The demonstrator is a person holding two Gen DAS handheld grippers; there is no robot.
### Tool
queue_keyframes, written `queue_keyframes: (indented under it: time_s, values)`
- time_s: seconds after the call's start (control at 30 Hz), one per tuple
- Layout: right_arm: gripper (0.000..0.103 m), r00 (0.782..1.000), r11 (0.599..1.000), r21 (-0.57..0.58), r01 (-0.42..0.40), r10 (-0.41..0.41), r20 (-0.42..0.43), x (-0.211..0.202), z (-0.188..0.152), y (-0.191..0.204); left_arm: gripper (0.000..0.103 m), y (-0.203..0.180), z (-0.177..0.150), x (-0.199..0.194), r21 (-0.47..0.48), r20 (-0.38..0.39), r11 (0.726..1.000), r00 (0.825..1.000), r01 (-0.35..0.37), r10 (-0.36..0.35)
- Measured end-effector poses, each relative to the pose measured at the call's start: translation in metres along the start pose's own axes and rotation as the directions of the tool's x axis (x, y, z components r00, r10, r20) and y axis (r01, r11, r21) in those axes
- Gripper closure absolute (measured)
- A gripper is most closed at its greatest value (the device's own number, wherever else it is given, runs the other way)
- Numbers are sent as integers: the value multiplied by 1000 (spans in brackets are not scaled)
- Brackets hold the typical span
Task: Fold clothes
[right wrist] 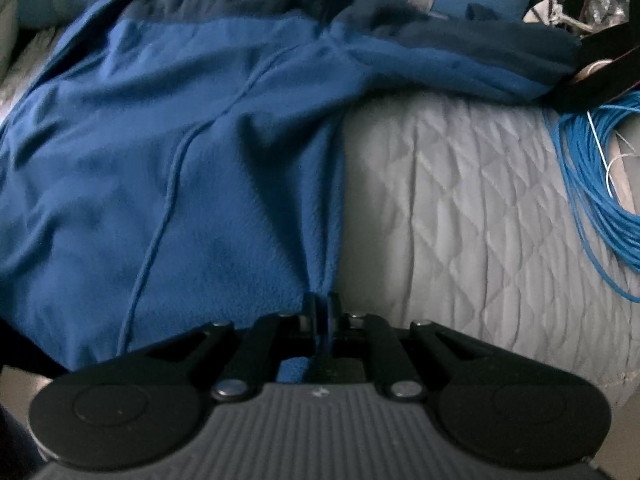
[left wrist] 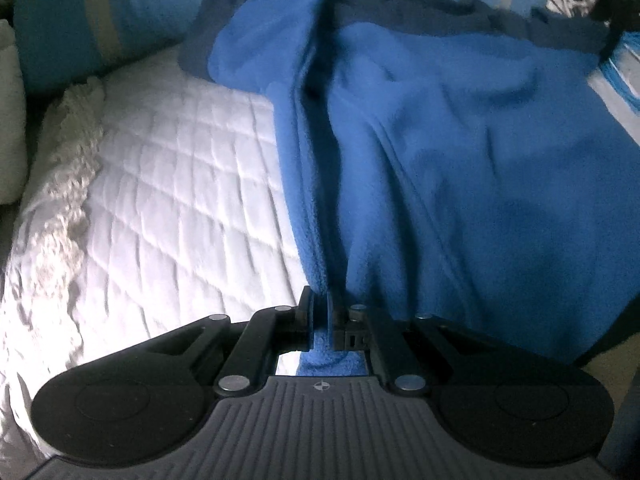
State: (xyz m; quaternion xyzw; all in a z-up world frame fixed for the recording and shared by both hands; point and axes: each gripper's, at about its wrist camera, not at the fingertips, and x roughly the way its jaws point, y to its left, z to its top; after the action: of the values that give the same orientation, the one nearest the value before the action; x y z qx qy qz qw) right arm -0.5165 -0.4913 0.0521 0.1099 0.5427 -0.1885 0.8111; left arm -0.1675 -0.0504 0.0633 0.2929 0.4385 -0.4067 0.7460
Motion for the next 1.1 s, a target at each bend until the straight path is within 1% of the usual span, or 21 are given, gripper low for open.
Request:
queue_keyframes:
  time_s: [0.2, 0.3, 0.4, 0.43, 0.47, 0.5, 0.53, 0.57, 0.6, 0.63, 0.7, 0.73, 0.8, 0.9, 0.97, 1.1]
  values:
    - [99, 999, 999, -41, 15, -17, -40, 1, -5, 7, 96, -2, -5, 0, -6, -24, 1000, 1000, 12, -12]
    - [99, 999, 998, -61, 23, -26, -45, 2, -4, 9, 97, -4, -5, 0, 0, -31, 1000, 999, 11, -11]
    - [94, 998, 997, -75, 28, -31, -50, 4, -2, 11, 96, -3, -3, 2, -8, -42, 1000, 999, 7, -7]
    - [74, 998, 997, -72, 28, -32, -54, 5, -1, 11, 94, -3, -2, 3, -10, -46, 1000, 999, 2, -2]
    - [64, 998, 998, -64, 28, -32, -59, 7, 1, 10, 94, -3, -1, 4, -12, -51, 1000, 999, -5, 5]
    - [58, 998, 998, -53, 27, -30, -60, 7, 3, 9, 89, -3, 1, 4, -14, -56, 1000, 998, -12, 12]
    - [42, 998, 999, -41, 26, -28, -58, 7, 4, 8, 72, -3, 2, 5, -16, -58, 999, 998, -29, 28]
    - [26, 999, 999, -36, 30, -31, -37, 4, 5, 9, 62, -4, 3, 6, -17, -59, 999, 997, -51, 50]
    - [22, 999, 999, -31, 34, -34, -15, 1, 6, 9, 47, -4, 5, 6, -17, -54, 997, 996, -71, 70]
    - [17, 999, 999, -26, 38, -37, 7, -2, 7, 10, 37, -5, 7, 5, -16, -45, 996, 995, -91, 91]
    - [8, 997, 999, -29, 45, -43, 57, -8, 9, 14, 34, -5, 8, 0, -13, 2, 994, 994, -108, 108]
    - [2, 996, 998, -30, 49, -46, 82, -11, 10, 16, 30, -4, 10, -2, -18, 26, 994, 994, -110, 110]
    - [0, 990, 998, -31, 55, -50, 132, -16, 12, 19, 29, -4, 13, -7, -34, 71, 994, 991, -108, 111]
    - [0, 980, 999, -15, 30, -27, 199, -19, 24, 29, 28, -4, 23, -8, -57, 143, 992, 983, -111, 118]
    - [0, 970, 1000, -5, 13, -11, 244, -21, 31, 36, 28, -6, 32, -7, -66, 207, 990, 969, -125, 136]
    - [0, 947, 1000, 21, -23, 15, 321, -22, 48, 51, 28, -13, 56, 0, -76, 284, 982, 940, -174, 189]
